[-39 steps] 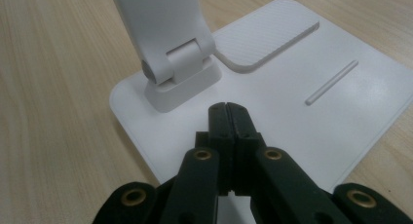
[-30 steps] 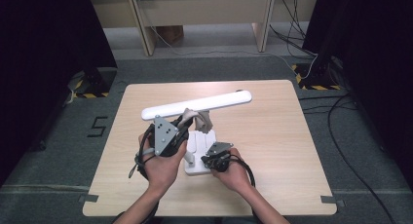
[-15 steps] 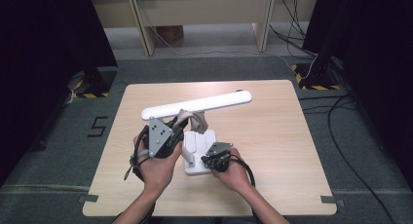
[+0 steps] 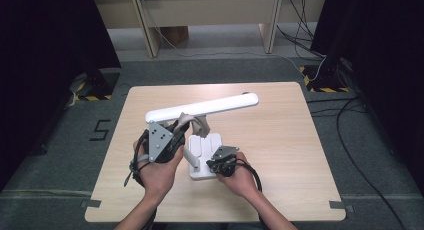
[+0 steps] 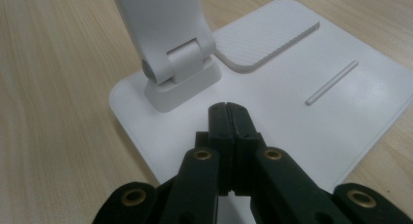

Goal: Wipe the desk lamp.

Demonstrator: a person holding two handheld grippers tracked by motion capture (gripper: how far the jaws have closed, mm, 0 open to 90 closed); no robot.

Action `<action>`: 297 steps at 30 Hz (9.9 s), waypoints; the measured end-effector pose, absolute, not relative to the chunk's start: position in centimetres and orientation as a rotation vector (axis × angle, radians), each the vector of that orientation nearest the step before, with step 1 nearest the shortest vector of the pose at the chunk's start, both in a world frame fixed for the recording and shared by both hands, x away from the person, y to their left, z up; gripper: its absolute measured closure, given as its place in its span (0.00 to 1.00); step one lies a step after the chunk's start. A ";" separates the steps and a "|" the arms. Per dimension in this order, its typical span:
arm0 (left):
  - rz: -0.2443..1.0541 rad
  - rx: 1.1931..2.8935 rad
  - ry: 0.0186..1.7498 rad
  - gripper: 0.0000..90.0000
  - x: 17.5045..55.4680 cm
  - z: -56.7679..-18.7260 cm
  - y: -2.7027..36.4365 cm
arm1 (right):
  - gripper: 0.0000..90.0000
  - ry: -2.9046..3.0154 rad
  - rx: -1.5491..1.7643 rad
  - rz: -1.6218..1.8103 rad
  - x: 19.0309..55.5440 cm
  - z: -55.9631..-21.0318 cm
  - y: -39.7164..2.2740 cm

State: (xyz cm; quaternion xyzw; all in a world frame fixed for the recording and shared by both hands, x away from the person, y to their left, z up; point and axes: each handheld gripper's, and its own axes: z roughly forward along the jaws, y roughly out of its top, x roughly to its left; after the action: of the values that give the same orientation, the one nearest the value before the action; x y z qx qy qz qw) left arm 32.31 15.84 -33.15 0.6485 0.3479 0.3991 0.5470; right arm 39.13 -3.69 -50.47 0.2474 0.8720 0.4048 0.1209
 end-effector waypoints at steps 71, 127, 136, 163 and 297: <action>0.932 1.479 0.926 0.90 29.2 -33.4 18.7 | 1.00 2.551 0.722 1.173 39.2 -50.4 -3.4; 1.018 1.528 0.978 0.89 30.7 -34.4 23.1 | 1.00 2.544 0.721 1.183 39.2 -50.5 -3.4; 1.054 1.554 0.956 0.89 30.2 -34.1 22.6 | 1.00 2.542 0.713 1.184 39.2 -50.5 -3.4; 1.095 1.638 0.952 0.89 29.7 -35.8 21.1 | 1.00 2.543 0.711 1.185 39.3 -50.5 -3.2; 0.889 1.825 0.999 0.89 30.6 -45.7 18.7 | 1.00 2.538 0.748 1.202 39.1 -50.6 -2.9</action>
State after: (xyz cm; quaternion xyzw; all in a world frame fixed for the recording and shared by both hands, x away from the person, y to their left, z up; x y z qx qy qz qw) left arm 30.60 18.67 -45.68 0.7300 0.3995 0.3556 0.4256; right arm 39.12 -2.90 -50.65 0.2556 0.8672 0.4108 0.1176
